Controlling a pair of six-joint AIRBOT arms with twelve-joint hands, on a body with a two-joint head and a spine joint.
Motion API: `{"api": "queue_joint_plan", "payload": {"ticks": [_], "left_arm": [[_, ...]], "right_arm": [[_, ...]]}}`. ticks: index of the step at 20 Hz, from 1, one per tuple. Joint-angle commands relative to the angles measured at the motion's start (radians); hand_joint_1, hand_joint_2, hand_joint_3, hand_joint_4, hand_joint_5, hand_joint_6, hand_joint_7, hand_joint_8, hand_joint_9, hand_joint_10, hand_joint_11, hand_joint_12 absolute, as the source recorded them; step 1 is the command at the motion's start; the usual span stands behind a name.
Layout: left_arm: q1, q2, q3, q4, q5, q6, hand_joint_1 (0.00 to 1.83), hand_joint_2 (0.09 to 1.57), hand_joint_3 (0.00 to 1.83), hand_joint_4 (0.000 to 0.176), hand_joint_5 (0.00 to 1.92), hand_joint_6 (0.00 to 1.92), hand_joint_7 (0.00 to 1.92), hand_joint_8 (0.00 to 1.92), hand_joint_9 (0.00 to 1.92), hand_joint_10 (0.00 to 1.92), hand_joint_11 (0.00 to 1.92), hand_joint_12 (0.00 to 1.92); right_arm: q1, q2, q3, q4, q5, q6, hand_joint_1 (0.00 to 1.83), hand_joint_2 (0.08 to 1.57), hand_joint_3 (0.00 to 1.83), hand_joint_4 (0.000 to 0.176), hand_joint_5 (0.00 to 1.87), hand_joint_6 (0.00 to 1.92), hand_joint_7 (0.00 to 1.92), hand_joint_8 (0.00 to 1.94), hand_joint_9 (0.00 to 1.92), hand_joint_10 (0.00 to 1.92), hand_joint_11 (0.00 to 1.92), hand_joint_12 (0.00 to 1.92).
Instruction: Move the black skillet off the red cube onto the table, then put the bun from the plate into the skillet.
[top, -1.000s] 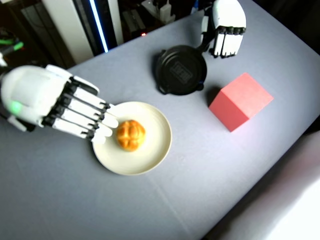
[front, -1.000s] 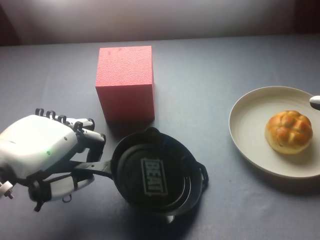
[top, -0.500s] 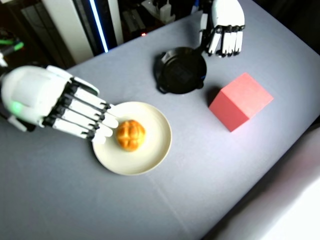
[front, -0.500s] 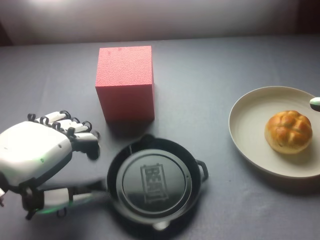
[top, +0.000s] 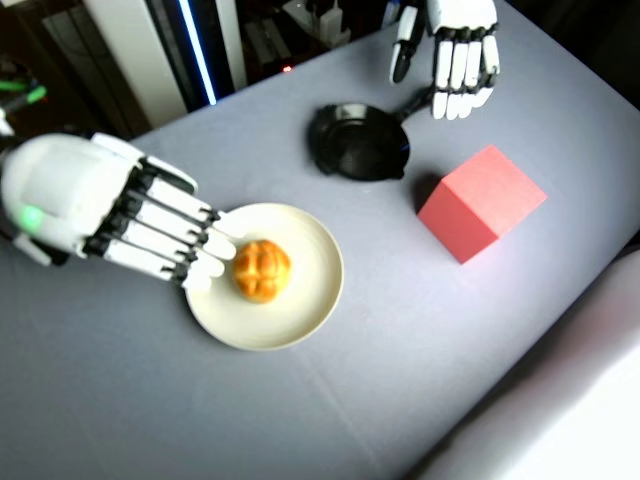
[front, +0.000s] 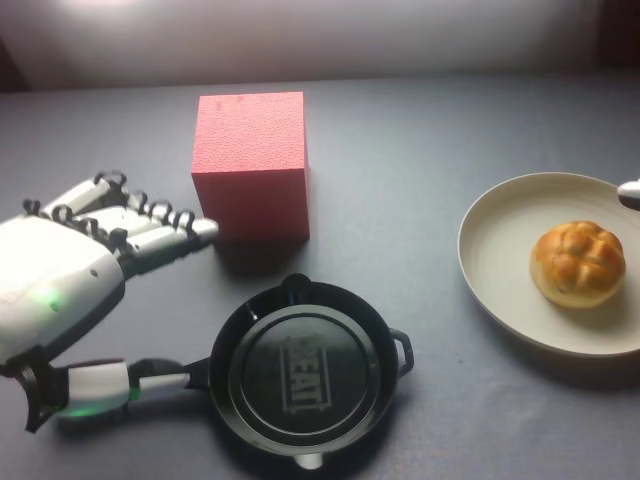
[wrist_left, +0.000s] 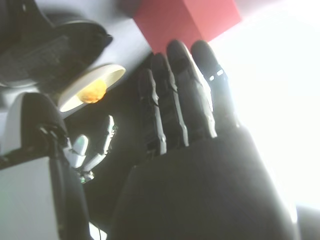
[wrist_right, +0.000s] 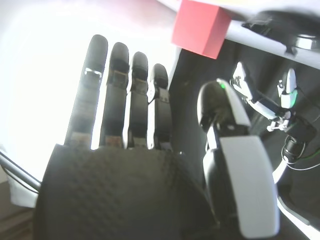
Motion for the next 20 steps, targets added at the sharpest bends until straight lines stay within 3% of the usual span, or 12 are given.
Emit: {"api": "queue_joint_plan", "payload": {"ticks": [1, 2, 3, 6, 7, 8, 10, 14, 15, 16, 17, 20], "left_arm": [[0.000, 0.011, -0.002, 0.015, -0.154, -0.001, 0.72, 0.93, 0.00, 0.094, 0.12, 0.00, 0.16, 0.01, 0.14, 0.00, 0.00, 0.50], [0.005, 0.015, -0.005, 0.013, -0.170, -0.001, 0.72, 0.93, 0.00, 0.094, 0.12, 0.00, 0.16, 0.01, 0.14, 0.00, 0.00, 0.50], [0.012, 0.023, -0.013, 0.012, -0.189, -0.001, 0.70, 0.94, 0.00, 0.131, 0.05, 0.00, 0.06, 0.00, 0.04, 0.00, 0.00, 0.25], [0.023, 0.033, -0.023, 0.012, -0.207, -0.001, 0.71, 0.95, 0.00, 0.143, 0.00, 0.00, 0.02, 0.00, 0.00, 0.00, 0.00, 0.03], [0.028, 0.036, -0.027, 0.012, -0.217, -0.001, 0.71, 0.94, 0.00, 0.130, 0.00, 0.00, 0.02, 0.00, 0.00, 0.00, 0.00, 0.01], [0.030, 0.037, -0.028, 0.012, -0.222, -0.001, 0.70, 0.95, 0.00, 0.127, 0.00, 0.00, 0.01, 0.00, 0.00, 0.00, 0.02, 0.01], [0.033, 0.037, -0.028, 0.011, -0.225, -0.001, 0.70, 0.95, 0.00, 0.124, 0.00, 0.00, 0.01, 0.00, 0.00, 0.00, 0.01, 0.01], [0.034, 0.036, -0.030, 0.011, -0.225, -0.001, 0.75, 0.95, 0.00, 0.134, 0.02, 0.01, 0.00, 0.00, 0.00, 0.00, 0.00, 0.00], [0.034, 0.036, -0.030, 0.011, -0.226, -0.001, 0.75, 0.95, 0.00, 0.128, 0.01, 0.00, 0.00, 0.00, 0.00, 0.00, 0.00, 0.00], [0.035, 0.036, -0.030, 0.011, -0.227, -0.001, 0.78, 0.96, 0.00, 0.123, 0.02, 0.00, 0.01, 0.00, 0.00, 0.00, 0.01, 0.00], [0.036, 0.036, -0.030, 0.011, -0.228, -0.001, 0.77, 0.96, 0.00, 0.120, 0.02, 0.00, 0.02, 0.01, 0.00, 0.00, 0.02, 0.01], [0.042, 0.036, -0.031, 0.010, -0.231, -0.002, 0.70, 0.96, 0.00, 0.120, 0.01, 0.00, 0.00, 0.00, 0.00, 0.00, 0.04, 0.02]], "right_arm": [[0.023, -0.003, 0.011, -0.001, 0.076, 0.006, 0.94, 1.14, 0.00, 0.003, 0.46, 0.00, 0.53, 0.00, 0.52, 0.00, 0.10, 1.11], [0.049, -0.010, 0.021, -0.019, 0.045, 0.006, 0.94, 1.14, 0.00, 0.003, 0.46, 0.00, 0.53, 0.00, 0.52, 0.00, 0.10, 1.11], [0.108, -0.031, 0.050, -0.057, -0.031, 0.006, 0.92, 1.03, 0.00, 0.000, 0.47, 0.00, 0.54, 0.00, 0.54, 0.00, 0.12, 1.12], [0.187, -0.066, 0.099, -0.106, -0.161, 0.006, 1.01, 0.99, 0.00, 0.000, 0.47, 0.00, 0.52, 0.00, 0.52, 0.00, 0.13, 1.08], [0.227, -0.090, 0.130, -0.131, -0.231, 0.006, 1.02, 1.00, 0.00, 0.000, 0.45, 0.00, 0.52, 0.00, 0.54, 0.00, 0.18, 0.93], [0.245, -0.104, 0.146, -0.142, -0.279, 0.005, 0.99, 0.98, 0.00, 0.031, 0.45, 0.00, 0.55, 0.00, 0.57, 0.01, 0.24, 0.85], [0.291, -0.139, 0.187, -0.158, -0.383, -0.018, 0.96, 0.97, 0.00, 0.007, 0.44, 0.00, 0.51, 0.00, 0.57, 0.00, 0.27, 0.77], [0.326, -0.168, 0.218, -0.158, -0.453, -0.045, 0.98, 1.01, 0.00, 0.007, 0.50, 0.00, 0.55, 0.00, 0.60, 0.01, 0.18, 1.02], [0.332, -0.169, 0.219, -0.158, -0.456, -0.054, 1.15, 1.01, 0.00, 0.000, 0.79, 0.02, 0.85, 0.03, 0.81, 0.06, 0.27, 1.13], [0.341, -0.170, 0.218, -0.158, -0.456, -0.059, 1.22, 1.08, 0.00, 0.000, 0.89, 0.81, 1.06, 0.65, 0.98, 0.13, 0.41, 1.21], [0.345, -0.170, 0.218, -0.159, -0.453, -0.059, 1.34, 1.10, 0.00, 0.000, 0.89, 1.01, 1.06, 0.83, 0.93, 0.93, 0.52, 1.29], [0.385, -0.170, 0.201, -0.192, -0.398, -0.057, 1.35, 1.13, 0.00, 0.000, 0.92, 1.10, 1.00, 0.98, 0.81, 1.25, 0.54, 1.41]]}}
